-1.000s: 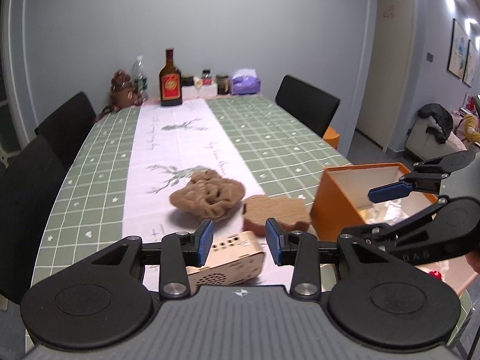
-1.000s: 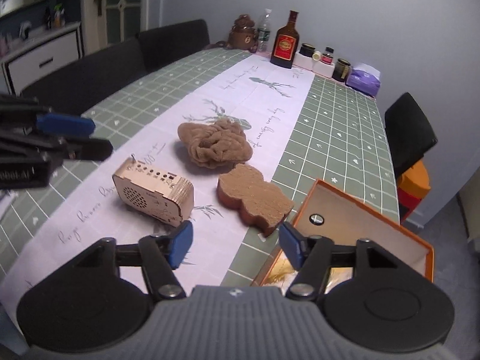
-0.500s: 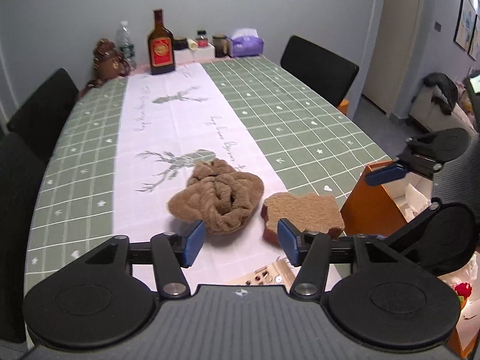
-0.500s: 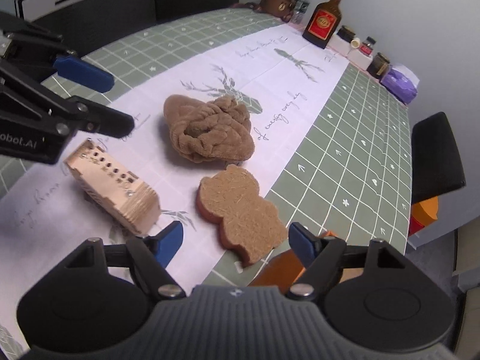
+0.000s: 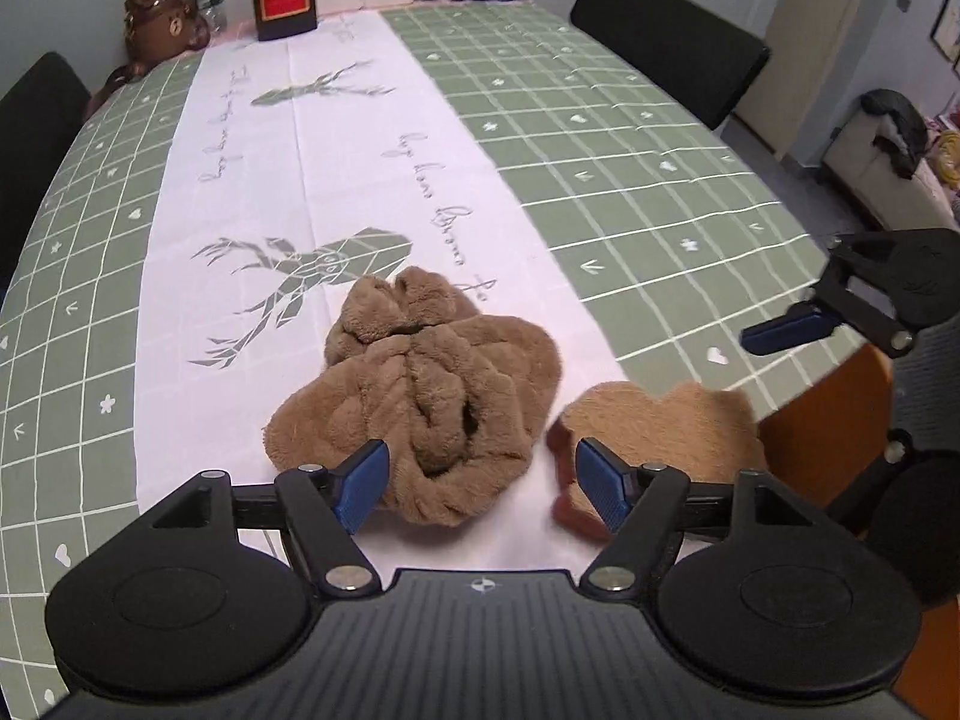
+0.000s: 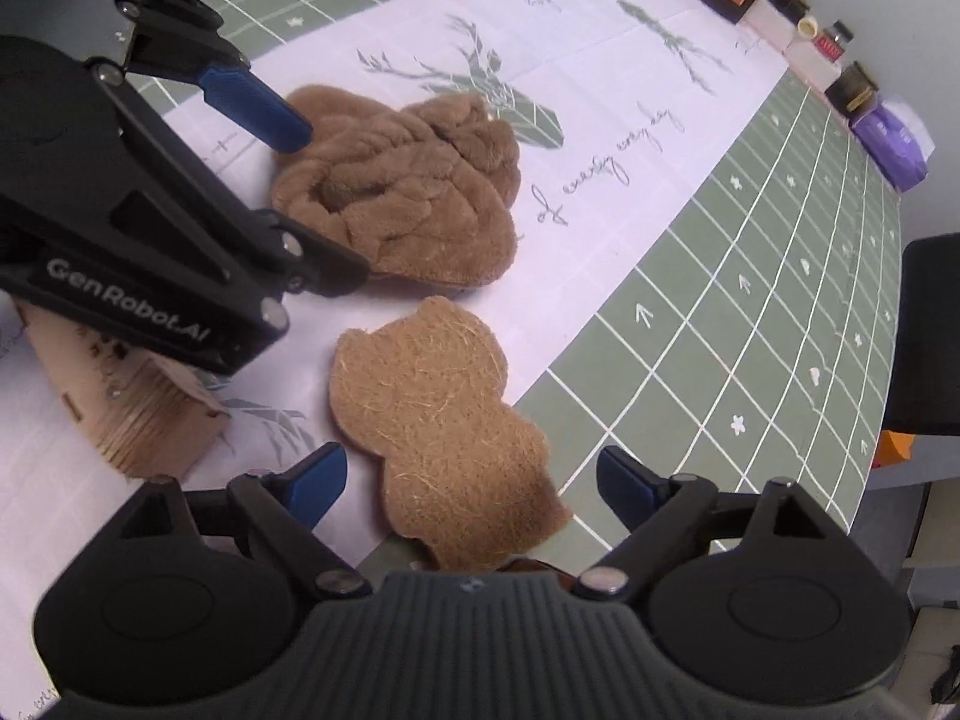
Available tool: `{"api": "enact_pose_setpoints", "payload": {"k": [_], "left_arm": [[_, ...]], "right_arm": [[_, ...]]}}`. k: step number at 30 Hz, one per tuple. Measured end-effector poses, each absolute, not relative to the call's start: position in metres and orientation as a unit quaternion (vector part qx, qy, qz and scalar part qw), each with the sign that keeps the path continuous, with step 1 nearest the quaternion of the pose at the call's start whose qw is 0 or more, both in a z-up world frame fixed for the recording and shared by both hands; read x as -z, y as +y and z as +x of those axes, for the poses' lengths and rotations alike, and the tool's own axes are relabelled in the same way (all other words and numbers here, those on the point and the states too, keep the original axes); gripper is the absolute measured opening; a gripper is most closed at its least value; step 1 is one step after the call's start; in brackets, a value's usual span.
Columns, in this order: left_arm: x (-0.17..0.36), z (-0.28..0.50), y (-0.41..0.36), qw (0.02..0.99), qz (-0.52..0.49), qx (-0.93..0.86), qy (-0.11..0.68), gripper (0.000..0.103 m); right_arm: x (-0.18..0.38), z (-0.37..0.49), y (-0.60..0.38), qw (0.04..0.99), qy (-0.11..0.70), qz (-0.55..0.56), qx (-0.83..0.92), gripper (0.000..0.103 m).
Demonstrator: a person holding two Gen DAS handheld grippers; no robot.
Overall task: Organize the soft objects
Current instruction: 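Lower the left tool onto the brown towel while the right tool lowers onto the coir pad, then close the left tool on the brown towel while the right tool closes on the coir pad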
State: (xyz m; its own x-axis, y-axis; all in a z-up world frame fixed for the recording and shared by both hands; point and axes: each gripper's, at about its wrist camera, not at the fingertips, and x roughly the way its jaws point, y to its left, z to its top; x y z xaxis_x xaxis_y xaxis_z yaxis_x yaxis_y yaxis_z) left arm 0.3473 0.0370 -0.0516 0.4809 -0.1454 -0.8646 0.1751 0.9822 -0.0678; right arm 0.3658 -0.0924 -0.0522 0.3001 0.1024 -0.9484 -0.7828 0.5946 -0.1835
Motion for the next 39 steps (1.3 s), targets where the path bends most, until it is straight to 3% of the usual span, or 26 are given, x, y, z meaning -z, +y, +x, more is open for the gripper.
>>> {"api": "enact_pose_setpoints", "payload": {"k": [14, 21, 26, 30, 39], "left_arm": [[0.085, 0.370, 0.034, 0.835, 0.058, 0.058, 0.544, 0.085], [0.088, 0.368, 0.036, 0.836, 0.078, 0.046, 0.541, 0.063], [0.080, 0.361, 0.042, 0.848, 0.073, 0.041, 0.524, 0.042], [0.069, 0.350, 0.050, 0.861, 0.058, 0.036, 0.503, 0.038], [0.049, 0.329, 0.049, 0.874, 0.043, 0.035, 0.483, 0.036]], "right_arm": [[0.075, 0.390, -0.080, 0.694, 0.557, -0.323, -0.322, 0.097], [0.081, 0.386, -0.075, 0.680, 0.567, -0.337, -0.321, 0.096], [0.090, 0.387, -0.066, 0.669, 0.576, -0.356, -0.307, 0.096], [0.093, 0.388, -0.066, 0.669, 0.582, -0.356, -0.295, 0.086], [0.076, 0.375, -0.067, 0.694, 0.562, -0.346, -0.288, 0.081]]}}
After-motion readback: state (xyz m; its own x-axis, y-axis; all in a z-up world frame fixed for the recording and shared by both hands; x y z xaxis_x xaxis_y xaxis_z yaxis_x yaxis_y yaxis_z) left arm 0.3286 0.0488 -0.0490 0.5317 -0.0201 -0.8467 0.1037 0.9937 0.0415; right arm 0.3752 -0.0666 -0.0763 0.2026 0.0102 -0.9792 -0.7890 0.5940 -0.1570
